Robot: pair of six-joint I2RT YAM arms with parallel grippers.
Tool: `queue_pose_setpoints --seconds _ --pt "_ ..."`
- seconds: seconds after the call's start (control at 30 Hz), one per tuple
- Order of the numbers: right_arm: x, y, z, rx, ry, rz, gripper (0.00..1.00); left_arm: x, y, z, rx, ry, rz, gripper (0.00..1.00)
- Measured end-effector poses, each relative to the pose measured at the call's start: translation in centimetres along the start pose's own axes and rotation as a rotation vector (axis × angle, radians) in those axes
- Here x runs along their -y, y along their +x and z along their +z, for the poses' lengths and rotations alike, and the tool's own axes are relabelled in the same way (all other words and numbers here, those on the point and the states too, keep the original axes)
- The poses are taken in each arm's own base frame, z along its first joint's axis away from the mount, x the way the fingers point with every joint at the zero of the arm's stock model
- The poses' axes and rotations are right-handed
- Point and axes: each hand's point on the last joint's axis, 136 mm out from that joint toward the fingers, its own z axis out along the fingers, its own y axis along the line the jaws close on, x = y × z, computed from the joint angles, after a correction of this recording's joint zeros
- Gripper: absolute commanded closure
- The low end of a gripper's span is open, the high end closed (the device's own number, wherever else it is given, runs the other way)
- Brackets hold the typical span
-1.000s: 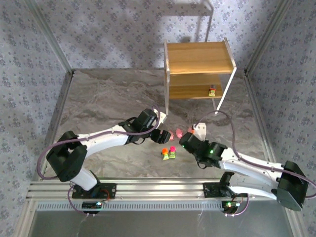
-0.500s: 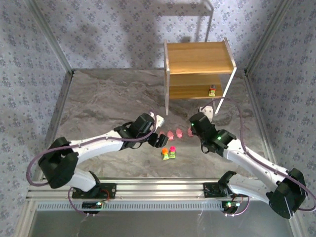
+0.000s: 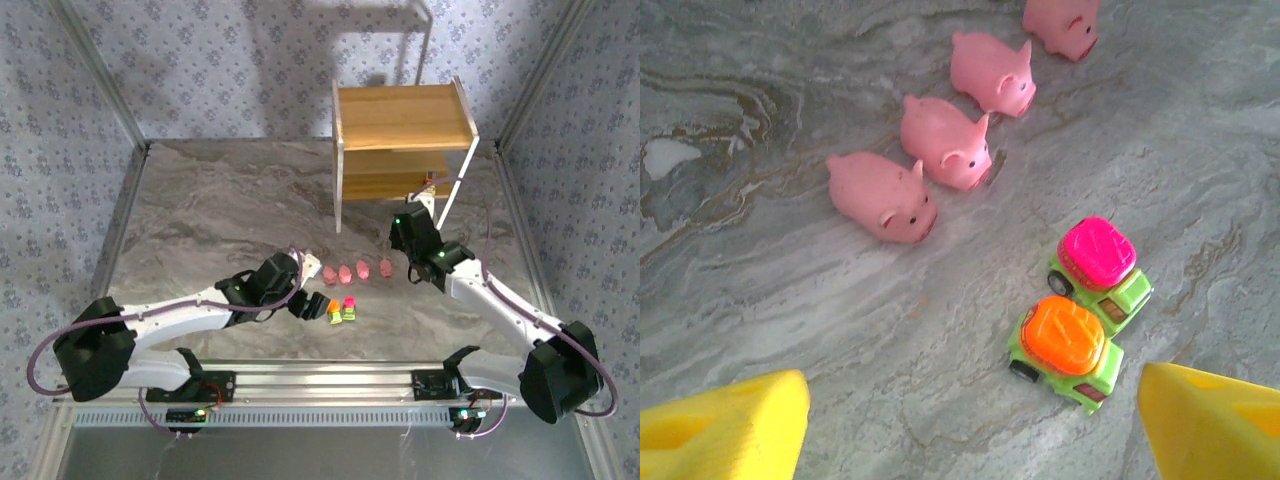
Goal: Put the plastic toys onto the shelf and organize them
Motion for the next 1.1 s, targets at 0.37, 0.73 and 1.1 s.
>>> queue_pose_setpoints --seconds 0.37,0.73,1.1 --pt "-0.2 -4.4 1.6 0.061 -0.021 0.028 0.69 1.6 0.3 0.8 -0.007 0.053 0.033 0.13" --pt "-0.1 -6.1 3.7 0.067 -0.007 0.0 0.7 1.7 0.1 0.8 0.003 0.055 0.035 0.13" --pt "0.2 -6.8 5.1 0.06 0.005 -0.032 0.69 1.6 0.4 1.0 -0.009 0.052 0.035 0.13"
